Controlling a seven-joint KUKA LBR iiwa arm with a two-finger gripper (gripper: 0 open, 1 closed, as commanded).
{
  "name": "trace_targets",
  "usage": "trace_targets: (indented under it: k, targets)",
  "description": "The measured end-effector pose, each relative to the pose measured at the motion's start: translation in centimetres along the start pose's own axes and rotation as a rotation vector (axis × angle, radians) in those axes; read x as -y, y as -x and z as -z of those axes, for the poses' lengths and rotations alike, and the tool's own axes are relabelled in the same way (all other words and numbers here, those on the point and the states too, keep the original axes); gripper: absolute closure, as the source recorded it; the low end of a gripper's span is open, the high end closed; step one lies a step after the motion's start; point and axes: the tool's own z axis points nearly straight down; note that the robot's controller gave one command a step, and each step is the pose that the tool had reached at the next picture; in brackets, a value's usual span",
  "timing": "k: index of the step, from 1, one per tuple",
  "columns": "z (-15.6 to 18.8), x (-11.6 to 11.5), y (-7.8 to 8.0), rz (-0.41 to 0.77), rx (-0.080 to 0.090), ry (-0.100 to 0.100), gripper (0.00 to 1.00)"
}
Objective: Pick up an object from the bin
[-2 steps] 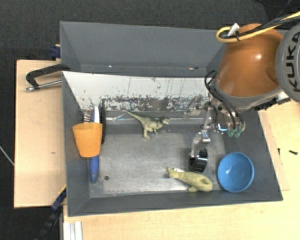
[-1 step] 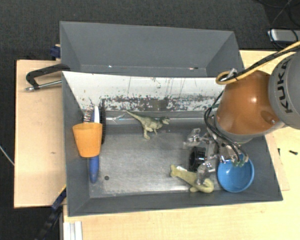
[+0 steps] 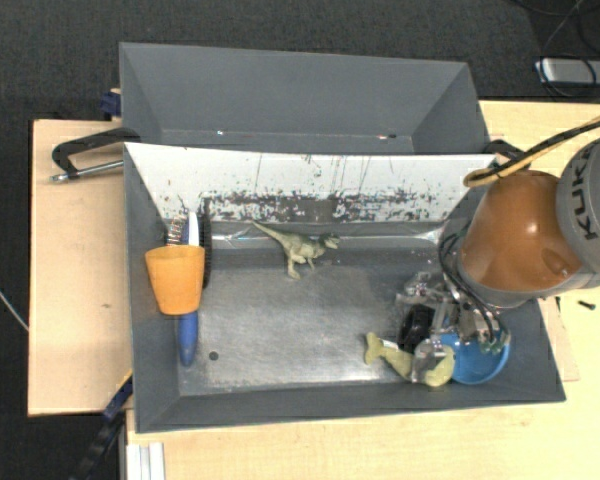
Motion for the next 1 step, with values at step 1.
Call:
trace_targets:
  k: [1]
  targets:
    - [0.08,-0.05,0.06,0.002,0.001,0.000,1.00]
